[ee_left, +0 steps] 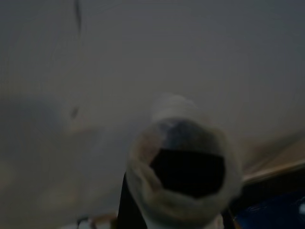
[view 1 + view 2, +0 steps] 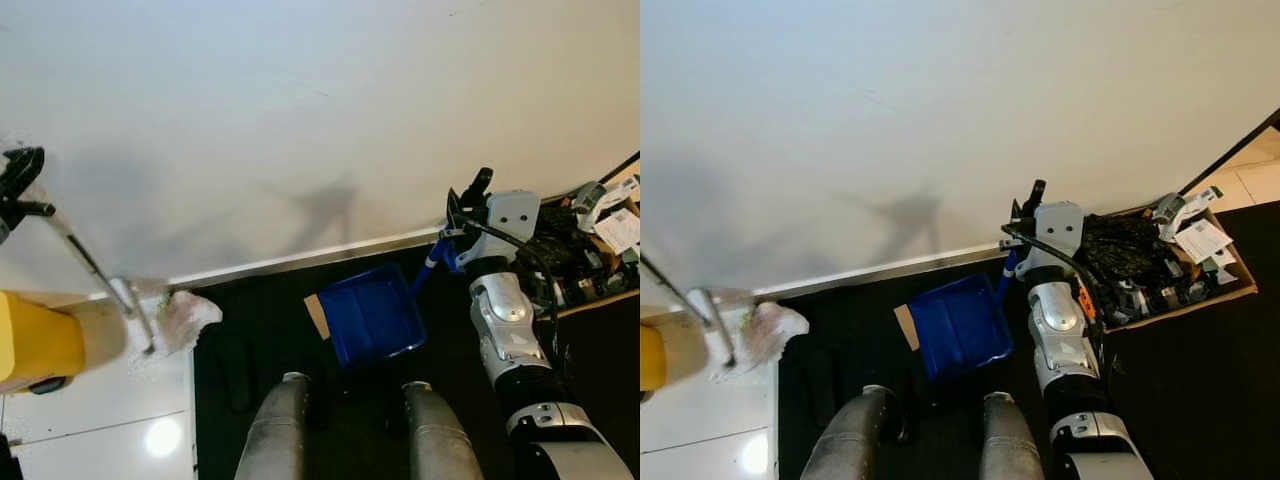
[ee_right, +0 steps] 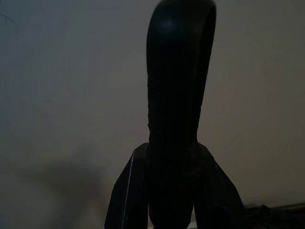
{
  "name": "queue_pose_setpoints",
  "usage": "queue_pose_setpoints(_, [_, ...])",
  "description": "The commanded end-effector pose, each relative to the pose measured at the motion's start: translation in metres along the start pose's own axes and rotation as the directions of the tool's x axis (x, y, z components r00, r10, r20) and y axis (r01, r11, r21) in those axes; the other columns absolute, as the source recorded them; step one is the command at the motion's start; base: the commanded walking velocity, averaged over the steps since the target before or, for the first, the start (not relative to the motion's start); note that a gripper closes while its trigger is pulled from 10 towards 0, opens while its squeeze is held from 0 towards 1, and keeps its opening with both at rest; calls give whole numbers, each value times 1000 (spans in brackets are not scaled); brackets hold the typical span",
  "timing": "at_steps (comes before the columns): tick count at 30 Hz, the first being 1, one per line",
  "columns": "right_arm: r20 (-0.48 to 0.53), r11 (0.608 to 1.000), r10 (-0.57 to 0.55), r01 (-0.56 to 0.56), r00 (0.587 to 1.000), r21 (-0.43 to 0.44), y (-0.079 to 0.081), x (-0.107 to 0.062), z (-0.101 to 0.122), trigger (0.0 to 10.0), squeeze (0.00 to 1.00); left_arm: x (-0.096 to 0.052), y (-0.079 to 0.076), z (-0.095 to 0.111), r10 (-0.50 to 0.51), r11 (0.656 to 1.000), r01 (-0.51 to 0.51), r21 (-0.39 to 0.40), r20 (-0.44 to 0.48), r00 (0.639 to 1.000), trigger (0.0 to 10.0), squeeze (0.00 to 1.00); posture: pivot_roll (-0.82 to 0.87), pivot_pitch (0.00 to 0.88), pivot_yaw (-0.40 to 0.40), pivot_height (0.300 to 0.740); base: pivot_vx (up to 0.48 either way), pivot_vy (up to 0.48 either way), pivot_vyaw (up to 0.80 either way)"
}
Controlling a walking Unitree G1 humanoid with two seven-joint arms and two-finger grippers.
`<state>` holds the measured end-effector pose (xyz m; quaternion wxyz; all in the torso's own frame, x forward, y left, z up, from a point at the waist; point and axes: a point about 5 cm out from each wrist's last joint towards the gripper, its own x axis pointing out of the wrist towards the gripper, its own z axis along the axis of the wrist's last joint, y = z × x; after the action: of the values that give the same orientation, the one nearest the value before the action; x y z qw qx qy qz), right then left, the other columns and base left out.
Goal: Sweep floor
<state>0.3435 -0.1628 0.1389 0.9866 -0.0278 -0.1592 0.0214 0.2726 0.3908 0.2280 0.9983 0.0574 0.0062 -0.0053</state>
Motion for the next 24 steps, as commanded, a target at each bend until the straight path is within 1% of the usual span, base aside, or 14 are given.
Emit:
queue_pose_setpoints(1, [10,1000,-15,15,1000,5,-3,-5,-2,10000,0,-9,7,-19,33,998,-28,59,-91,995,10000,0,101,345,21,740,0,0,0])
queue_pose_setpoints(2, [10,1000,-16,16,1000,1,-4,-6,-2,10000,0,-14,3,-47,31,999,-25,40,-163,986,10000,0,91,349,15,740,0,0,0])
queue_pose_setpoints(4, [10,1000,-16,16,1000,-2,-6,-6,-2,10000,0,-20,-2,-72,26,999,-20,27,-220,975,10000,0,79,353,9,740,0,0,0])
queue_pose_setpoints(6, [10,1000,-16,16,1000,-2,-6,-6,-2,10000,0,-20,-2,-72,26,999,-20,27,-220,975,10000,0,79,353,9,740,0,0,0])
queue_pose_setpoints(7, [12,1000,-13,13,1000,-9,-7,-6,-1,10000,0,-25,-10,-95,22,999,-33,-38,-248,969,10000,0,66,359,1,740,0,0,0])
queue_pose_setpoints(8, [12,1000,-13,13,1000,-9,-7,-6,-1,10000,0,-25,-10,-95,22,999,-33,-38,-248,969,10000,0,66,359,1,740,0,0,0])
queue_pose_setpoints(10, [14,1000,-9,9,1000,-15,-9,-6,0,10000,0,-27,-25,-119,1,980,-47,-193,-236,972,10000,0,51,366,-12,740,0,0,0])
queue_pose_setpoints(11, [14,1000,-9,9,1000,-15,-9,-6,0,10000,0,-27,-25,-119,1,980,-47,-193,-236,972,10000,0,51,366,-12,740,0,0,0])
queue_pose_setpoints(13, [15,1000,-4,4,1000,-18,-9,-6,1,10000,0,-22,-36,-130,13,944,-76,-320,-197,980,10000,0,39,373,-22,740,0,0,0])
queue_pose_setpoints(14, [15,1000,-4,4,1000,-18,-9,-6,1,10000,0,-22,-36,-130,13,944,-76,-320,-197,980,10000,0,39,373,-22,740,0,0,0])
queue_pose_setpoints(17, [18,1000,3,-3,1000,-22,-9,-6,2,10000,0,-14,-44,-130,28,918,-83,-387,-145,989,10000,0,29,376,-27,740,0,0,0])
queue_pose_setpoints(20, [21,1000,6,-6,1000,-25,-9,-6,2,10000,0,-1,-61,-126,-32,916,-4,-402,-83,996,10000,0,25,379,-24,740,0,0,0])
queue_pose_setpoints(22, [21,1000,6,-5,1000,-26,-10,-6,2,10000,0,1,-66,-124,-55,915,22,-402,-70,996,10000,0,26,379,-23,740,0,0,0])
queue_pose_setpoints(24, [20,1000,3,-3,1000,-27,-10,-7,2,10000,0,6,-83,-120,-140,900,120,-418,-18,990,10000,0,26,377,-20,740,0,0,0])
